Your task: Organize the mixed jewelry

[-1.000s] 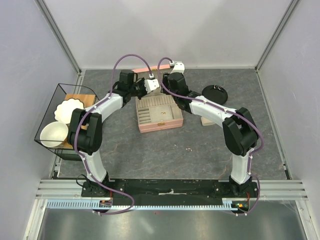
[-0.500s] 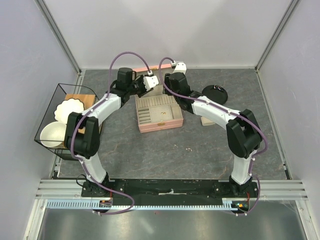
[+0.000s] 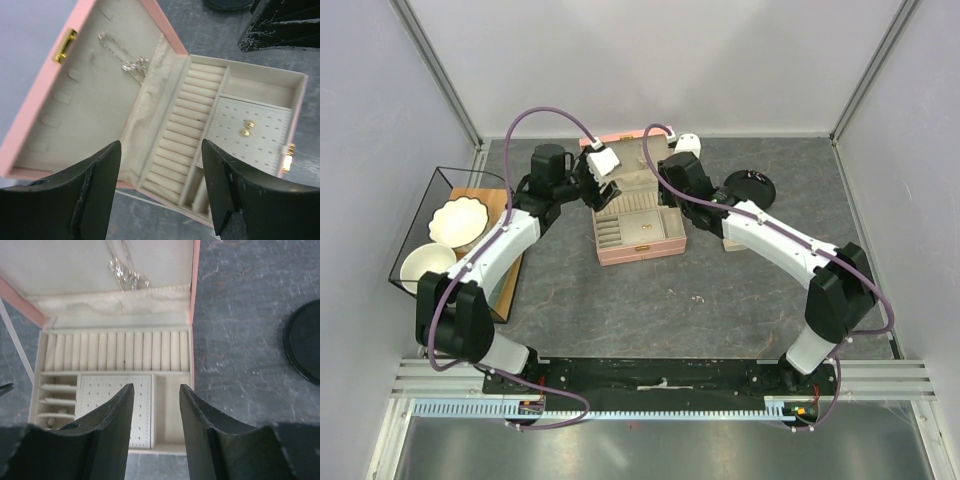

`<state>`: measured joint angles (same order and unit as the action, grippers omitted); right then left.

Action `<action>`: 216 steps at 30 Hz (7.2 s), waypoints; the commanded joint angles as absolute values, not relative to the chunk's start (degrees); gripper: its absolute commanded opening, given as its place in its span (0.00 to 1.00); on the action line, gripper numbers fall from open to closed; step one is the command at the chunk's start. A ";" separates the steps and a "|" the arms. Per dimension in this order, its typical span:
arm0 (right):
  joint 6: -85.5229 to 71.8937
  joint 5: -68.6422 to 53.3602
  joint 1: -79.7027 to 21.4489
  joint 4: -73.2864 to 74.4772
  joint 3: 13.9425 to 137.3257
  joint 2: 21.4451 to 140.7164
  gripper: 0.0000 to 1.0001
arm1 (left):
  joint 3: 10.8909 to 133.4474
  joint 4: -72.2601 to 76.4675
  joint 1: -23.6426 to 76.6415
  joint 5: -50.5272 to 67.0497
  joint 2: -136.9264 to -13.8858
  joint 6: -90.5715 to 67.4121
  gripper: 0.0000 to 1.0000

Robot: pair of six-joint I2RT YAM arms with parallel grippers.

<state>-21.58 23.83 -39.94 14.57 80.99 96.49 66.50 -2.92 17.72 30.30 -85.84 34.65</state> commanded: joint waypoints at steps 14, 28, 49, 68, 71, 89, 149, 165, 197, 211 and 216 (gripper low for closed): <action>-24.34 23.20 -47.99 41.39 66.63 80.43 0.44 | 53.44 -18.98 17.84 35.15 -67.43 23.90 0.76; -15.83 20.83 -49.48 46.85 58.72 82.09 0.35 | 49.04 -22.50 17.75 39.11 -63.19 26.01 0.76; -7.65 13.01 -50.80 40.08 58.80 92.81 0.43 | 46.76 -23.47 17.84 41.04 -63.19 30.50 0.76; -5.01 12.31 -50.80 40.08 58.89 94.31 0.38 | 46.41 -24.26 17.84 41.57 -63.28 32.43 0.76; -4.40 12.04 -50.80 40.08 59.15 95.01 0.38 | 46.58 -24.43 17.84 41.66 -63.19 32.87 0.76; 2.46 10.47 -49.83 37.27 58.54 95.89 0.35 | 46.93 -25.75 17.75 43.06 -64.07 35.68 0.75; 7.29 7.21 -47.73 38.41 57.83 97.29 0.31 | 48.43 -25.75 12.13 46.93 -64.34 38.41 0.74; 9.40 4.22 -45.70 36.48 59.33 98.44 0.34 | 48.25 -26.10 11.60 47.81 -64.42 38.58 0.74; 8.88 1.93 -45.70 36.39 58.89 100.63 0.09 | 47.29 -26.89 10.64 47.81 -63.72 39.55 0.74; 3.17 11.59 -49.48 40.86 64.68 94.66 0.00 | 48.69 -21.63 7.91 48.43 -62.40 29.11 0.73; 1.94 17.74 -52.03 44.99 70.22 92.90 0.00 | 49.66 -18.81 6.24 47.47 -61.61 22.43 0.73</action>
